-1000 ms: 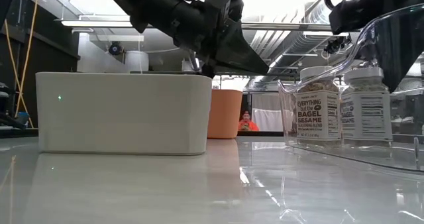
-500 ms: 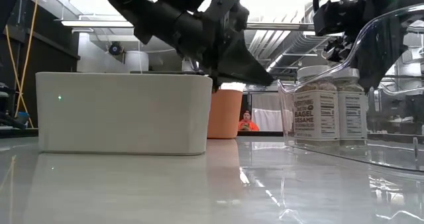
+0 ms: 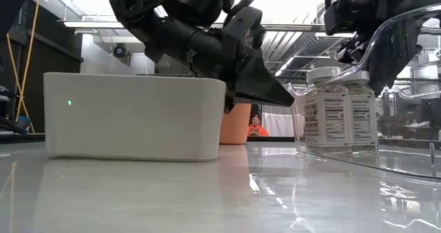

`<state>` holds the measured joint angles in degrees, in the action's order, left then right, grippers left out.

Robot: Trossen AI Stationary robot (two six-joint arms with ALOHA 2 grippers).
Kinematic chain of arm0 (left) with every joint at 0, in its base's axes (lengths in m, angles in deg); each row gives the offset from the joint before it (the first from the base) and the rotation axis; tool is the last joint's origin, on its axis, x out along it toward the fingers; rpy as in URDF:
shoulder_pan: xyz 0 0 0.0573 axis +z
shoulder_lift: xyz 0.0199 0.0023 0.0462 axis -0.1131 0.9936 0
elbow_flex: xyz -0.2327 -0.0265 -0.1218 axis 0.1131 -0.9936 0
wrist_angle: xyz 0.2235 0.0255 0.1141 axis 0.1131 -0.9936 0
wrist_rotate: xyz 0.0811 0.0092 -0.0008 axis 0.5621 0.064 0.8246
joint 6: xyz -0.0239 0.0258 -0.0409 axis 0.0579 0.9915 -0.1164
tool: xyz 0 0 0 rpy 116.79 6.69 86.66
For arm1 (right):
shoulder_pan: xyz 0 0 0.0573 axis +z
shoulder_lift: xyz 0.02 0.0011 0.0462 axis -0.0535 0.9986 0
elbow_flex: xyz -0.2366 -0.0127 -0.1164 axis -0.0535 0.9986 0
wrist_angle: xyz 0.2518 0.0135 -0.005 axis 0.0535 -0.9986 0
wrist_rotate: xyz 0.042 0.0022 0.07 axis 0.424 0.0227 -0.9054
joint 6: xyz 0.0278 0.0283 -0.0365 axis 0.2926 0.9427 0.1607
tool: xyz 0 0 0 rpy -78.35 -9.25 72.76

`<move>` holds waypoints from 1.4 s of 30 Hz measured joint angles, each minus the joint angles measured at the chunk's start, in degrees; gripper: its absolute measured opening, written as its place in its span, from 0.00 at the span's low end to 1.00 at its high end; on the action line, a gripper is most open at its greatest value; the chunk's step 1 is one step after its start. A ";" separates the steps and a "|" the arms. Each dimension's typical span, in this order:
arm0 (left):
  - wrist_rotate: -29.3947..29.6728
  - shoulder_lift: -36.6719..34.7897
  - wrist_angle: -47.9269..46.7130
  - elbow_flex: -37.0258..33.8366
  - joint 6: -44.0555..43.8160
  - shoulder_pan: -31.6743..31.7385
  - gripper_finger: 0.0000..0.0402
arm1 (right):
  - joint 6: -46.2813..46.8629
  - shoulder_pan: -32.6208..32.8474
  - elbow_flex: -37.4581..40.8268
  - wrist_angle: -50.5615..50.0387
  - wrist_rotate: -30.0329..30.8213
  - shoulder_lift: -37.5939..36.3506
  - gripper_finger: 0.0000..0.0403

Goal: Sort spices by type
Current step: Adjust the white seasoning bottle in the transparent bin, then put the top left yellow seasoning bottle into the orange bin

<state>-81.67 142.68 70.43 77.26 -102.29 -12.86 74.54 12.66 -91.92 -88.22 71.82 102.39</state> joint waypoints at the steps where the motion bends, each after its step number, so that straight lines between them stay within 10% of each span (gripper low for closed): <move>1: 0.00 0.00 0.13 0.00 0.09 0.04 0.00 | 0.56 0.02 0.00 -0.02 0.00 0.00 0.00; 18: 0.04 -7.12 -7.43 -0.07 8.19 6.21 0.00 | 6.89 0.07 -0.07 -3.94 -1.21 -4.72 0.00; 29: 0.55 -28.34 -27.37 -0.31 18.50 12.42 0.00 | 15.56 0.04 -0.07 -4.07 4.74 -13.77 0.00; 42: 23.07 -50.18 -63.83 -8.76 0.28 18.64 0.07 | 19.25 0.00 -0.09 1.70 16.43 -14.38 0.00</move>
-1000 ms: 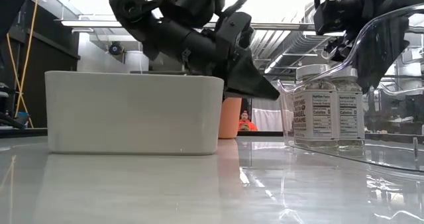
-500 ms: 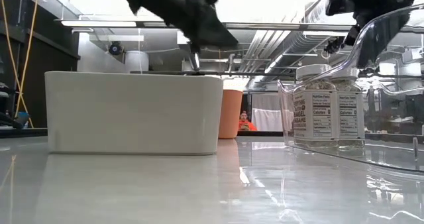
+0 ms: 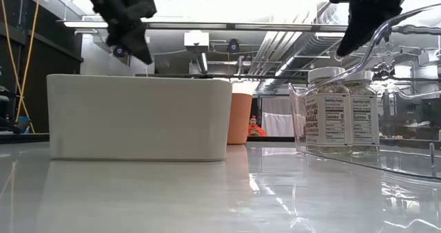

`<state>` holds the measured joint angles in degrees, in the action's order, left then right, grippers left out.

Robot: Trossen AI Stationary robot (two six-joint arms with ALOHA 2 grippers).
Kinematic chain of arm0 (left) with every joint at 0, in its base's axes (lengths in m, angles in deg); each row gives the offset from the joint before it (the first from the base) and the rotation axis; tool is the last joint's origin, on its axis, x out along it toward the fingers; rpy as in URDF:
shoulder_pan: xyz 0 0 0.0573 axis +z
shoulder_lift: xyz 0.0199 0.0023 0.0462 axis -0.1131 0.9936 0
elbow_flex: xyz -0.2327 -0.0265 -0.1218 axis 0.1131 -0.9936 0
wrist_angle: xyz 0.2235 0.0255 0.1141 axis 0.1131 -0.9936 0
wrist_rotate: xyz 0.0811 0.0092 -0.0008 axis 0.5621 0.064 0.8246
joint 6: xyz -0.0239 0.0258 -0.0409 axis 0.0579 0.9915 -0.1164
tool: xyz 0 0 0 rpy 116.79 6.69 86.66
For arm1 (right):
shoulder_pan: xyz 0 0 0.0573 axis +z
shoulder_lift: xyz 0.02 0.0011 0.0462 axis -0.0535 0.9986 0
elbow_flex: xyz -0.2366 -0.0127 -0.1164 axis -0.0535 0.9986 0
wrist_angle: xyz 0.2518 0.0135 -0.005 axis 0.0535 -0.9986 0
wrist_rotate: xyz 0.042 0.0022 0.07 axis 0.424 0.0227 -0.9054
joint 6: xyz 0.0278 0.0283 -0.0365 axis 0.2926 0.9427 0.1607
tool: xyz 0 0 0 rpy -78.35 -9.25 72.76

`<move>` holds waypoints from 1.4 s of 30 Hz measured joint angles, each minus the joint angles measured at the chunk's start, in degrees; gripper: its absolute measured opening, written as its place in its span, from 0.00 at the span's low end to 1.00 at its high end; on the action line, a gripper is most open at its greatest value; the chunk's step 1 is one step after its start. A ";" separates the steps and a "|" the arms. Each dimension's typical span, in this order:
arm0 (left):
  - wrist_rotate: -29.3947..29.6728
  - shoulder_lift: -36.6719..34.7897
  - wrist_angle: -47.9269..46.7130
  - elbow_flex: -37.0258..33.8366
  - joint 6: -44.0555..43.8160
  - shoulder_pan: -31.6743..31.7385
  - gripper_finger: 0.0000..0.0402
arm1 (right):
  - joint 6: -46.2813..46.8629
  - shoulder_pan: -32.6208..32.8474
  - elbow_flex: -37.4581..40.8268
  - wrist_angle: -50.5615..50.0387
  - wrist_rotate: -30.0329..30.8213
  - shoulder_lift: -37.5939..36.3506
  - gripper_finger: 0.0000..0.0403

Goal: Sort spices by type
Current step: Put the top left yellow seasoning bottle into the orange bin

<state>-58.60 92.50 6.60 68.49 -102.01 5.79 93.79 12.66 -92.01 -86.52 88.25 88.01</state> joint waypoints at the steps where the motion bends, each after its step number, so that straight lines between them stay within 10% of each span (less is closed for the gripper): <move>1: -0.50 -0.43 -0.85 0.01 -1.43 1.92 0.10 | 0.15 0.00 0.00 0.05 0.90 0.00 0.00; 16: -2.72 0.22 -8.17 1.51 -9.64 25.88 0.76 | -1.34 0.00 0.00 0.07 4.53 0.00 0.00; 28: 3.29 5.23 -13.85 1.51 -18.01 32.18 0.79 | -1.62 0.00 0.00 0.07 7.94 0.02 0.00; 42: -2.76 13.26 -12.14 1.51 -20.28 35.45 0.78 | 0.10 0.00 0.02 0.07 8.36 0.02 0.00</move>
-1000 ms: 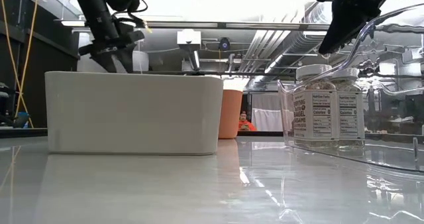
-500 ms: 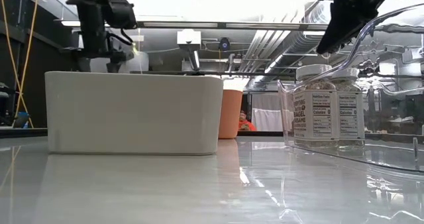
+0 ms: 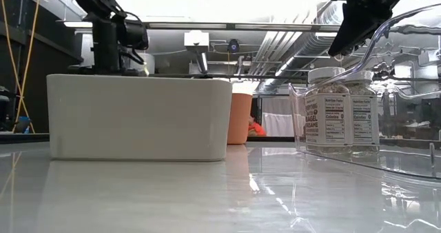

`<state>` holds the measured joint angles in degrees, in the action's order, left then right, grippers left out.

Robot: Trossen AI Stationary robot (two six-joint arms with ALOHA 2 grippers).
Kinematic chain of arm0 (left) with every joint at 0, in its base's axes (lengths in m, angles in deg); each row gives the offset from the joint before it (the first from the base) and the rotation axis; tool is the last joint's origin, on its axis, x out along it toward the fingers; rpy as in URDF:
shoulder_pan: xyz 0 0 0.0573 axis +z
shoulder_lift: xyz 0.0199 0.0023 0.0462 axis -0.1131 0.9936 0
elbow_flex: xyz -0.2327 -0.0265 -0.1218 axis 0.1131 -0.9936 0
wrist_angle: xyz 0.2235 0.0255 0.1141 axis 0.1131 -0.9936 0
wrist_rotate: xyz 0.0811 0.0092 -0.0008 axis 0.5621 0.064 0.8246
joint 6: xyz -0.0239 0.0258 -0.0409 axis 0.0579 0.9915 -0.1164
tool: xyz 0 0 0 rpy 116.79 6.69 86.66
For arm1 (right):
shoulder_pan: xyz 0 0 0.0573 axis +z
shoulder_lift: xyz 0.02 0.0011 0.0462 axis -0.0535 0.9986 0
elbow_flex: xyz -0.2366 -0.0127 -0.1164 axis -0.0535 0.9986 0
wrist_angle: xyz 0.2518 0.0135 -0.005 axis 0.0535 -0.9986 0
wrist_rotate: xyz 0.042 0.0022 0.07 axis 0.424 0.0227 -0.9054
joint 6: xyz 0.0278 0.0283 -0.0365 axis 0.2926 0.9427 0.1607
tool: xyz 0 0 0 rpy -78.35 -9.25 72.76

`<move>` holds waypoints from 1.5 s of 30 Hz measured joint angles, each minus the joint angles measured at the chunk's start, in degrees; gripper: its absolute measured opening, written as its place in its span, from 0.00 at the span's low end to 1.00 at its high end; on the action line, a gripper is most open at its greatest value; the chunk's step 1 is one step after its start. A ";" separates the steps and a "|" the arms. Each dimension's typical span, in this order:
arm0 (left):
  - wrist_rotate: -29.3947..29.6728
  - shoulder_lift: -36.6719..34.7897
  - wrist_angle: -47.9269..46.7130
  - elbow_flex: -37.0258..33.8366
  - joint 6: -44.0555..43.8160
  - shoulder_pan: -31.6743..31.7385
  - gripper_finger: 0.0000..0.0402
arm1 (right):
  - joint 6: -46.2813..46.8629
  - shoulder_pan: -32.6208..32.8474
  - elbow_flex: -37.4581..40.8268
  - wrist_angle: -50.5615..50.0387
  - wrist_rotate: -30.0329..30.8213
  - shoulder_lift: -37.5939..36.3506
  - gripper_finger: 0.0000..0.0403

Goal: Sort spices by type
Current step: Put the top left yellow seasoning bottle into the orange bin

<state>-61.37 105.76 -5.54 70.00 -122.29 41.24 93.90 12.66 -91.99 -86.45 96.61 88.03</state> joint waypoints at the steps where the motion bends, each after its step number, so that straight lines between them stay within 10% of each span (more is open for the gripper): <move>1: 0.00 0.35 -0.09 0.00 0.00 0.43 0.78 | 0.13 0.00 0.00 0.00 0.00 0.00 0.00; 19: -4.04 3.57 0.84 -3.48 -1.01 3.38 0.77 | 1.28 0.00 0.00 0.07 0.00 0.00 0.00; 27: -3.76 3.51 3.55 -3.40 0.31 3.40 0.48 | 1.86 0.00 0.02 0.11 0.09 0.02 0.00; 33: -4.66 3.40 3.20 -2.92 3.15 3.42 0.47 | 2.15 0.00 0.02 0.11 0.09 0.01 0.00; 45: -4.07 -0.18 3.57 21.19 20.87 0.93 0.47 | 4.41 -0.02 0.02 0.07 0.20 0.02 0.00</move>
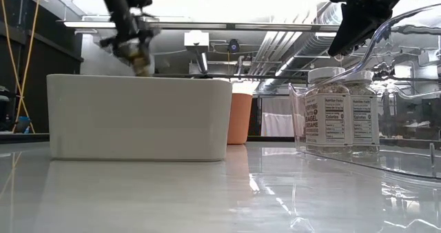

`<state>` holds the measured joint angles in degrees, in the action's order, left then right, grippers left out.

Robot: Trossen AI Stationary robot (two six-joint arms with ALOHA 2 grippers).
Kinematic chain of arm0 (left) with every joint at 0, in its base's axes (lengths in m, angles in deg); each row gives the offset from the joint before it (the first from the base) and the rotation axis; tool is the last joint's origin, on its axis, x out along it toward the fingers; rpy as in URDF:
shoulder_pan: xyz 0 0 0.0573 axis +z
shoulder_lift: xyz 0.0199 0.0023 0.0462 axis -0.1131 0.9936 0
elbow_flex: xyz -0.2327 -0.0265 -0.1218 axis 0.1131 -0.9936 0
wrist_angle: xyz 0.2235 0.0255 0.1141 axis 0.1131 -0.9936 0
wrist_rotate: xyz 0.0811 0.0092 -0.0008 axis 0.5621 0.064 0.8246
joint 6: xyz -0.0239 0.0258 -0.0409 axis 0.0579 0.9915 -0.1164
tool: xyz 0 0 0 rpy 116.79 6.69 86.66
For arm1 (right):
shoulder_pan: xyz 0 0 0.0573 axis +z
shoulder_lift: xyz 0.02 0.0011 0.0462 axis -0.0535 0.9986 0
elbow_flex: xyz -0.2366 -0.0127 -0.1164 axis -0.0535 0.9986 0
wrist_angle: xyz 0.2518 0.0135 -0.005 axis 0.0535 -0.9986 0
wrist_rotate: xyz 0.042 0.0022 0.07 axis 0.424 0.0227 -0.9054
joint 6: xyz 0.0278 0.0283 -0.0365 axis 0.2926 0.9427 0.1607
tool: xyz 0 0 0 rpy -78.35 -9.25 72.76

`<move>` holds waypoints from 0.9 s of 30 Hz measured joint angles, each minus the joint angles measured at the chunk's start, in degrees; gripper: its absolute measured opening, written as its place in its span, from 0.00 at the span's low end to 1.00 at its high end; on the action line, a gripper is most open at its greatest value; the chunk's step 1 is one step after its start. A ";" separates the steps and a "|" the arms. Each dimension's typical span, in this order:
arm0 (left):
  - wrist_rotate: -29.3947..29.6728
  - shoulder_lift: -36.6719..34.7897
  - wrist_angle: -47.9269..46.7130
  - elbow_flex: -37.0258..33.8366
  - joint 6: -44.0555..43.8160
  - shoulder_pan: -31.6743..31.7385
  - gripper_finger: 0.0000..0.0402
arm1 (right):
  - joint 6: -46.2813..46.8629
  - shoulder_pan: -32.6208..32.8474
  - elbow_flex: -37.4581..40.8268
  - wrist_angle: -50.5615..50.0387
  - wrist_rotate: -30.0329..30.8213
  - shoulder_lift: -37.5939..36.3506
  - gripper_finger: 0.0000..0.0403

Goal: Sort spices by type
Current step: Put the top left yellow seasoning bottle into the orange bin

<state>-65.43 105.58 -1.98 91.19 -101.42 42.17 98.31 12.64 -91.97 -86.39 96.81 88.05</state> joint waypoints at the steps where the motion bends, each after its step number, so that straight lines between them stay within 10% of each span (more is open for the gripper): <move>1: -0.65 0.74 0.09 2.02 2.00 -1.08 0.47 | 0.12 0.00 0.00 0.00 0.02 0.00 0.00; 12: -5.09 19.62 -1.31 13.00 27.17 -14.76 0.47 | 4.46 0.01 0.02 0.22 -0.02 0.00 0.00; 27: -4.88 33.16 -5.11 13.63 42.01 -10.47 0.47 | 13.58 0.02 0.02 1.23 0.46 0.00 0.00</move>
<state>-70.32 138.74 -7.09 104.82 -59.41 31.70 111.89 12.66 -91.94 -85.15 97.27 88.05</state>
